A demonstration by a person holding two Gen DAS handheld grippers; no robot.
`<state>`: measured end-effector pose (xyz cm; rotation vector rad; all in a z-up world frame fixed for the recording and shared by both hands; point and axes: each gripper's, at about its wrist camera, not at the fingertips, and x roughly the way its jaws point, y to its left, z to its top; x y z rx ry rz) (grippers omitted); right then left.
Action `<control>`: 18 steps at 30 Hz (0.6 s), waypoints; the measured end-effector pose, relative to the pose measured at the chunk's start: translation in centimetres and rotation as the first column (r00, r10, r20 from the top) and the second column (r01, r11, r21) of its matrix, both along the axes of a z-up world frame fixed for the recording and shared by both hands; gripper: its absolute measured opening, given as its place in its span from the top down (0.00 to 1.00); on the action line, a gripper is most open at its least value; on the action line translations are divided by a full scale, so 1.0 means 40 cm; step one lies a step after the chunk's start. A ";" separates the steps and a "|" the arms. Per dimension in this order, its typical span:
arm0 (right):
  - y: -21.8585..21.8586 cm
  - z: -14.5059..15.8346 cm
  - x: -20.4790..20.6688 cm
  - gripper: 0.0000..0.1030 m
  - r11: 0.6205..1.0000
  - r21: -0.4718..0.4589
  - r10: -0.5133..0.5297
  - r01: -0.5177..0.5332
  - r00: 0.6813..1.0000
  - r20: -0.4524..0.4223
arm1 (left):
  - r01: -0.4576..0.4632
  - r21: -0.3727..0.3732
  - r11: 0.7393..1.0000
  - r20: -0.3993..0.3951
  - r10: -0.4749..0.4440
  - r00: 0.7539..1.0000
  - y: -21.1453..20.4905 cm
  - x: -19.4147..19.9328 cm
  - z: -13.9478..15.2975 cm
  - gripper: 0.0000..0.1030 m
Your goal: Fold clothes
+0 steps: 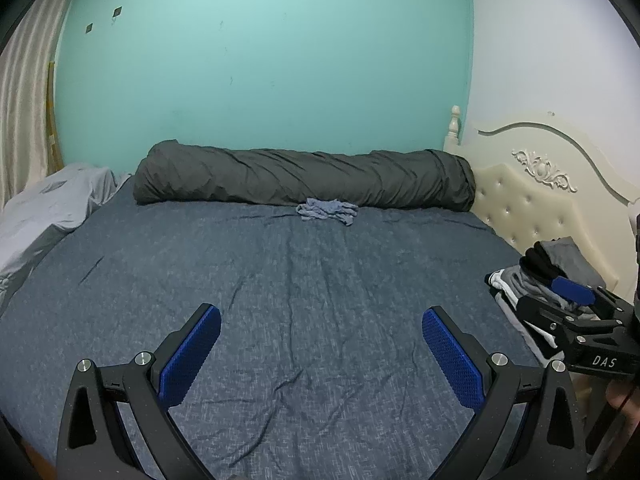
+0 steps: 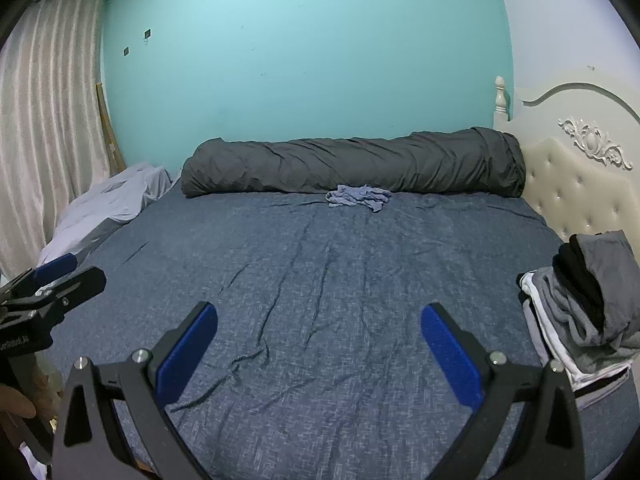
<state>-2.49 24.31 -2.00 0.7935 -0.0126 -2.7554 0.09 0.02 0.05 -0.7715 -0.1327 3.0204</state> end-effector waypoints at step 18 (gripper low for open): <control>0.023 -0.013 -0.017 0.01 1.000 -0.014 -0.015 0.016 1.000 0.013 | 0.008 0.008 1.000 0.026 -0.008 1.000 0.001 -0.004 -0.014 0.00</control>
